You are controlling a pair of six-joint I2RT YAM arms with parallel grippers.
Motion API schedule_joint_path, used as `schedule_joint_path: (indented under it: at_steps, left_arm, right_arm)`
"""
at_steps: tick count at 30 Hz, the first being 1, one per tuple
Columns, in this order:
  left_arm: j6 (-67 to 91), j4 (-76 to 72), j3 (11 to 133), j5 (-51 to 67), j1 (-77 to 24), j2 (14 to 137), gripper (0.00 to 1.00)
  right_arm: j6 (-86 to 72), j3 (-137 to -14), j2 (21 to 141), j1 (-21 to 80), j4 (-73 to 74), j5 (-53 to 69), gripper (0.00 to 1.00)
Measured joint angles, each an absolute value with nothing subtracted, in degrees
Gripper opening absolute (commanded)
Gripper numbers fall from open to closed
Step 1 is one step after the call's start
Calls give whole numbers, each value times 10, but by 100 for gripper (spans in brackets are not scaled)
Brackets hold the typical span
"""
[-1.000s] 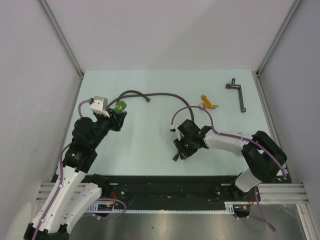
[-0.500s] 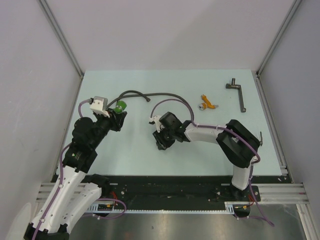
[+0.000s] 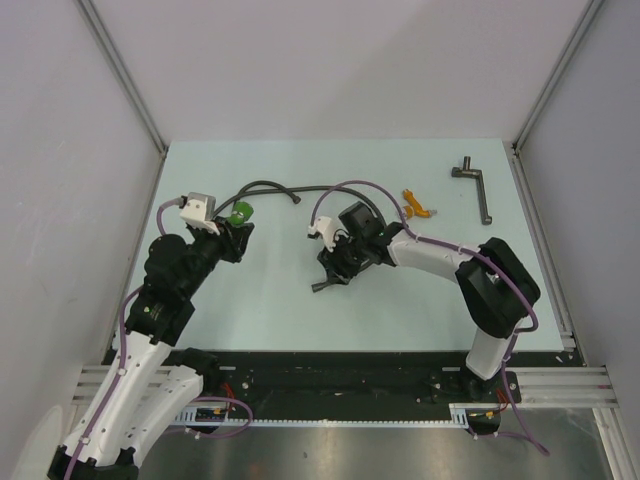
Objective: Install the water faucets
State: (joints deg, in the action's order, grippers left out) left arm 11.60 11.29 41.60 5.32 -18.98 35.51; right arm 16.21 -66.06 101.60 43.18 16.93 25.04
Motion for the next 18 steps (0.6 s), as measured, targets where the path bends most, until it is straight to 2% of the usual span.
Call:
schedule_joint_path:
  at_steps: [5, 6, 13, 18]
  left_arm:
    - [116, 113, 416, 53, -190, 355, 1]
    - [116, 113, 416, 54, -190, 355, 1]
    - [116, 113, 416, 62, -190, 356, 0]
    - [119, 113, 416, 64, -190, 356, 1]
  right_arm:
    - [233, -662, 1018, 430, 186, 260, 51]
    - [244, -662, 1019, 432, 186, 260, 60]
    - [295, -662, 1063, 455, 171, 246, 62]
    - [312, -663, 1082, 462, 145, 245, 59]
